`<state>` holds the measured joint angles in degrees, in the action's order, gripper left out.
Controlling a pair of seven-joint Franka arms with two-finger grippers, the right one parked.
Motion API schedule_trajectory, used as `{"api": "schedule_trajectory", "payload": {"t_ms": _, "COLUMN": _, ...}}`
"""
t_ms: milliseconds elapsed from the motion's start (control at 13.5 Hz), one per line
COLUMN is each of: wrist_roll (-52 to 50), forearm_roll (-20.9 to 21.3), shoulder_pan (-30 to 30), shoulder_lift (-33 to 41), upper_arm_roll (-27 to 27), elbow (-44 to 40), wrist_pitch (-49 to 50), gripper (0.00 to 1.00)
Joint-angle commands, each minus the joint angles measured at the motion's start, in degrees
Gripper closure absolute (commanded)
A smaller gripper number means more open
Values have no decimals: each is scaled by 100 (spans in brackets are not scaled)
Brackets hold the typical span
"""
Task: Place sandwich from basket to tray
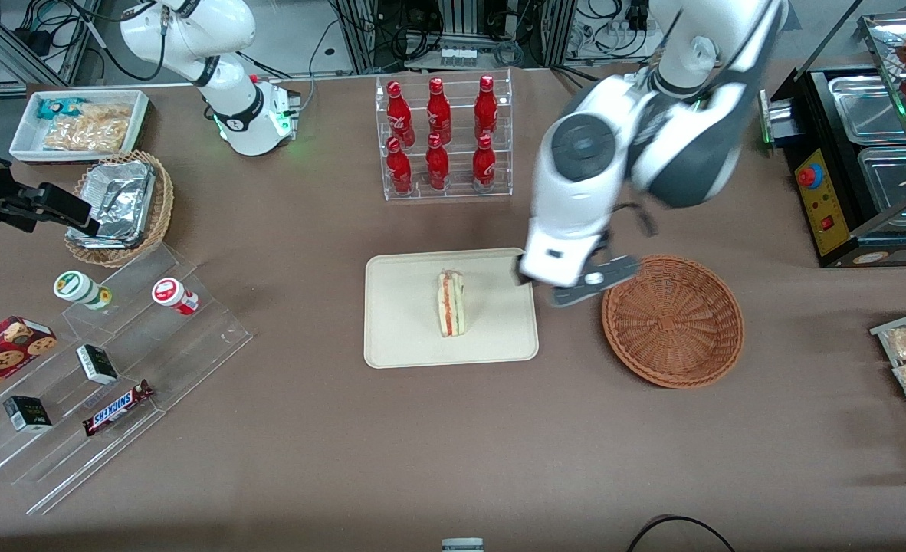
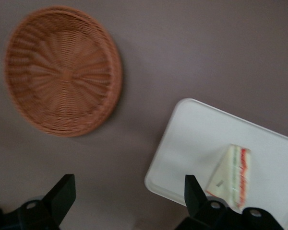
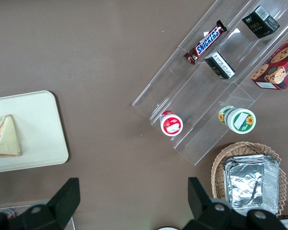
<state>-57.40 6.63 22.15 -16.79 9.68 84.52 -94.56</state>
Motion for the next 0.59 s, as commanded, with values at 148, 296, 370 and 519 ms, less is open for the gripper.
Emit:
{"api": "schedule_trajectory", "payload": {"t_ms": 148, "wrist_roll": 1920, "forearm_roll": -101, "shoulder_pan": -1254, "shoulder_lift": 1035, "upper_arm_roll": -72, "elbow": 556, "wrist_pitch": 868, "gripper": 0}}
{"api": "schedule_trajectory", "payload": {"t_ms": 296, "wrist_roll": 2826, "forearm_roll": -118, "shoulder_pan": -1720, "shoulder_lift": 1360, "upper_arm_roll": -72, "elbow": 679, "wrist_pitch": 1192, "gripper": 0}}
{"api": "schedule_trajectory", "payload": {"t_ms": 370, "wrist_roll": 3248, "forearm_roll": -119, "shoulder_pan": -1897, "shoulder_lift": 1519, "upper_arm_roll": -72, "elbow": 750, "wrist_pitch": 1316, "gripper": 0}}
{"api": "schedule_trajectory", "payload": {"t_ms": 519, "wrist_roll": 3856, "forearm_roll": -127, "shoulder_pan": -2222, "shoulder_lift": 1887, "upper_arm_roll": -80, "elbow": 995, "wrist_pitch": 1414, "gripper": 0}}
